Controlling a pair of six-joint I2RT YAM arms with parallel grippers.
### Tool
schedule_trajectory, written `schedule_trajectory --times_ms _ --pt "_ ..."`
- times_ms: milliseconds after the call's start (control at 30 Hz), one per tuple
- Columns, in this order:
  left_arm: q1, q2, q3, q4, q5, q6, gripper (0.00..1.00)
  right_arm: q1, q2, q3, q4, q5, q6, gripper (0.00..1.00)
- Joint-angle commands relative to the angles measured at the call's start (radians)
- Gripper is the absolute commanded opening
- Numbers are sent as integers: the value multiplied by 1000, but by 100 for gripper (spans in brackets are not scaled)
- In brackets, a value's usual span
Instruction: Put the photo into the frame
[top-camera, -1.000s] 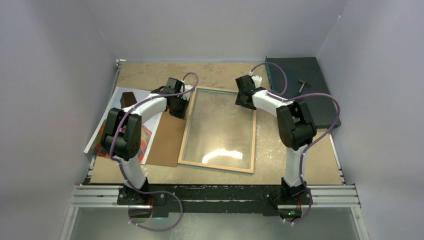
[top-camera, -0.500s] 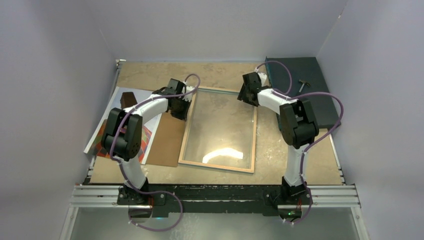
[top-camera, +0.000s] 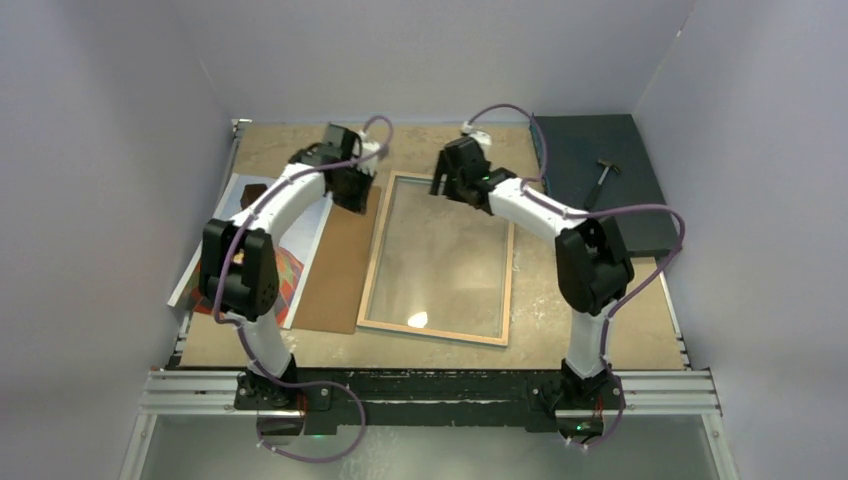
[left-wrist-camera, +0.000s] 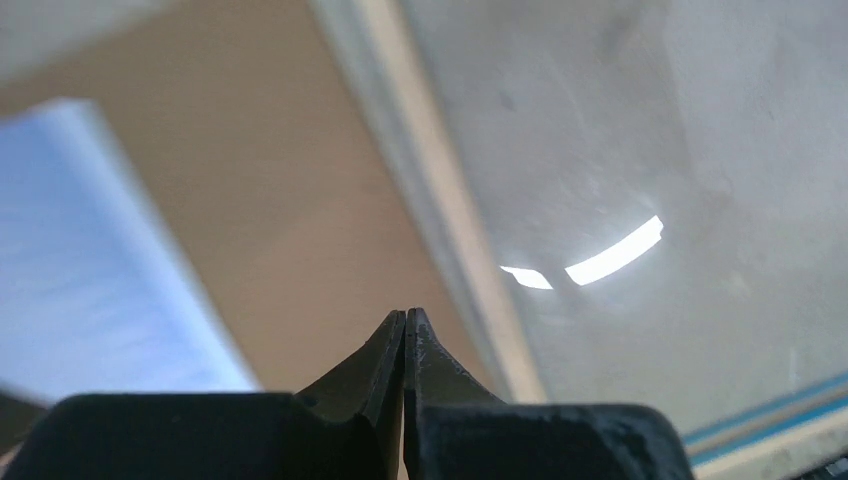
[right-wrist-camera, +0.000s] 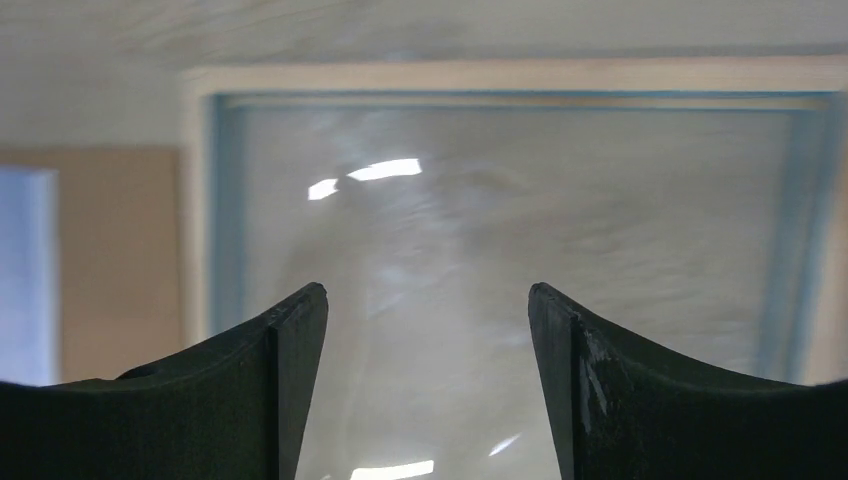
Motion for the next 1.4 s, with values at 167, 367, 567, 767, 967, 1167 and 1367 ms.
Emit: schedule_trajectory --times_ms 167,367,567,767,967,1167,1367 --pt "349 -152 163 -140 -400 293 8 367 67 223 34 -72 92 78" --pt "530 -162 35 -16 -487 367 23 523 269 446 -69 -67 93 78" --pt "548 -208 -182 161 -567 422 19 551 317 395 -86 -54 106 79" --pt "548 -184 -299 214 -536 402 13 549 291 269 -99 -42 147 78" --pt "534 -190 -380 229 -442 361 10 528 250 186 -108 -8 173 77" --pt "456 -198 -444 252 -418 306 7 503 205 104 -92 -13 183 77" --pt "357 -188 -466 227 -364 242 4 502 166 121 -64 -17 188 77"
